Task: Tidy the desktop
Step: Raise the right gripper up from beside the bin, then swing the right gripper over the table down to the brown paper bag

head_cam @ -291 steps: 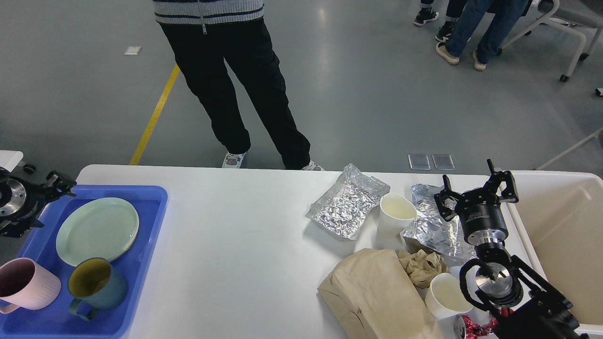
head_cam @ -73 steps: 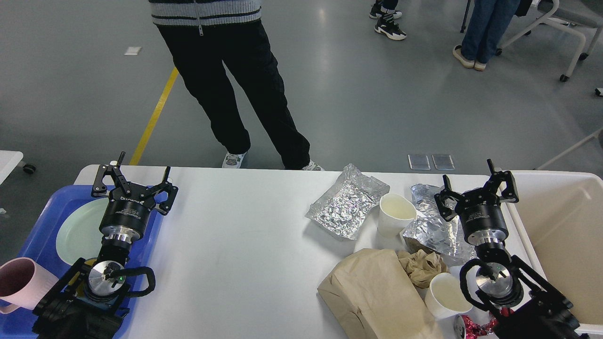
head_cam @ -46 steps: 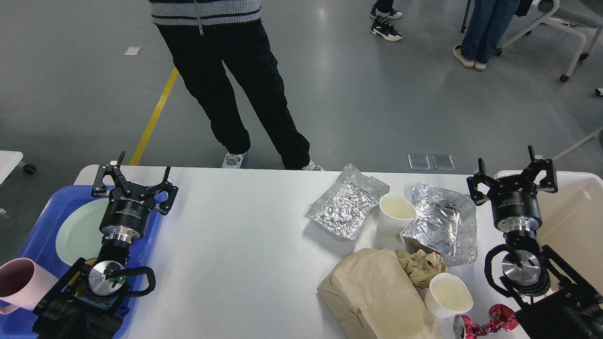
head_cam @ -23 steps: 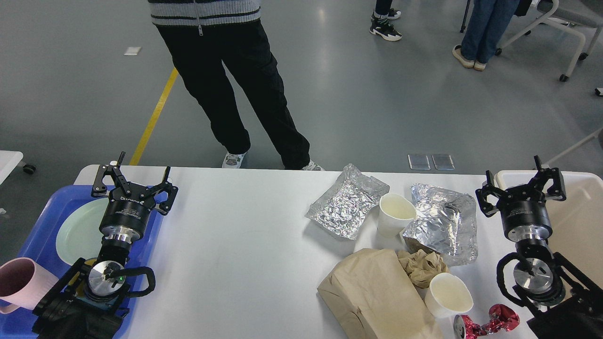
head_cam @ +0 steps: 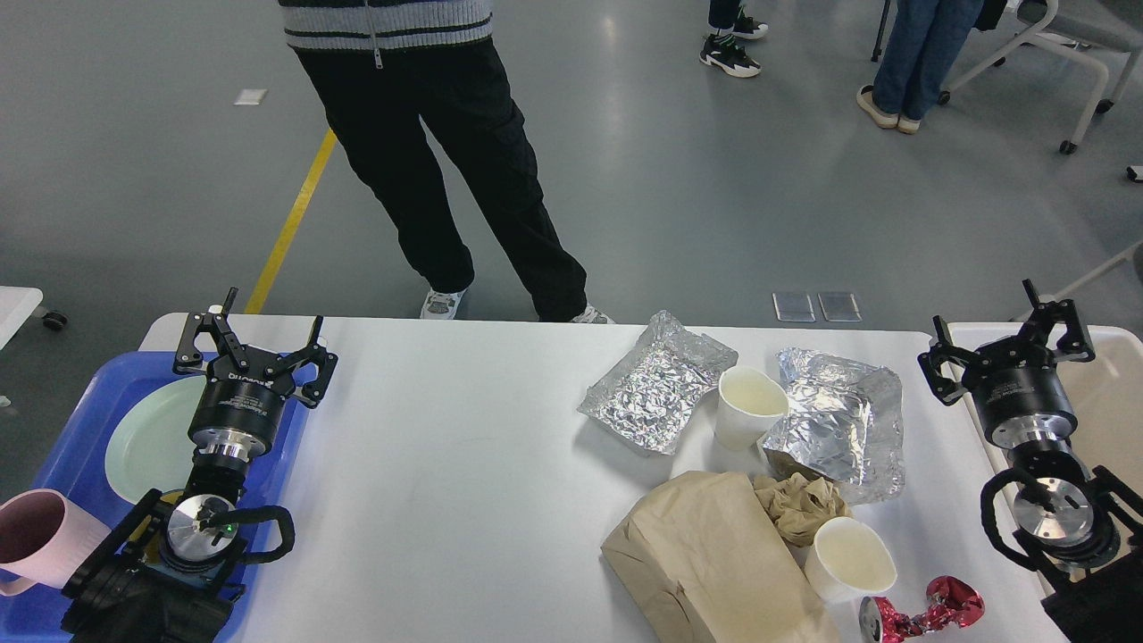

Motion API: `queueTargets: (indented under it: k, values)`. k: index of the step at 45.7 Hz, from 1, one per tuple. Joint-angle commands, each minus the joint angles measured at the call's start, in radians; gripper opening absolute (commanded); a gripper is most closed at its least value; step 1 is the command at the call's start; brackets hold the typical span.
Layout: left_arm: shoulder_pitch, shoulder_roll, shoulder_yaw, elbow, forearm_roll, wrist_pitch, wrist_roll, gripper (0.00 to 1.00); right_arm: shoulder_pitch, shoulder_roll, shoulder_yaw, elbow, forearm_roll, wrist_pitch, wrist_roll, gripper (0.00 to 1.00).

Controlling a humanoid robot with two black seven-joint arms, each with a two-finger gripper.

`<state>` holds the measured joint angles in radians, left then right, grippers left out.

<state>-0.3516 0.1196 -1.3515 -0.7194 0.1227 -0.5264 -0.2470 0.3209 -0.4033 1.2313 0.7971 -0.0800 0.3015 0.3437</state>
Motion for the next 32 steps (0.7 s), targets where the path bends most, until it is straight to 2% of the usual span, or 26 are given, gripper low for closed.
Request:
queueTargets:
  k: [1,21,26,32]
  values:
    - [0.000,0.000,0.000,0.000,0.000,-0.001,0.000,0.96,0.030,-0.014,0.002,-0.004,0.000,0.014,-0.015,1.00]
    - [0.000,0.000,0.000,0.000,0.000,0.000,0.000,0.96,0.027,-0.034,-0.032,0.008,0.006,0.057,0.000,1.00]
    - [0.000,0.000,0.000,0.000,0.000,0.000,0.000,0.96,0.062,-0.164,-0.188,0.005,0.006,0.155,0.000,1.00]
    - [0.000,0.000,0.000,0.000,0.000,-0.001,0.000,0.96,0.228,-0.262,-0.468,-0.012,0.006,0.180,-0.002,1.00]
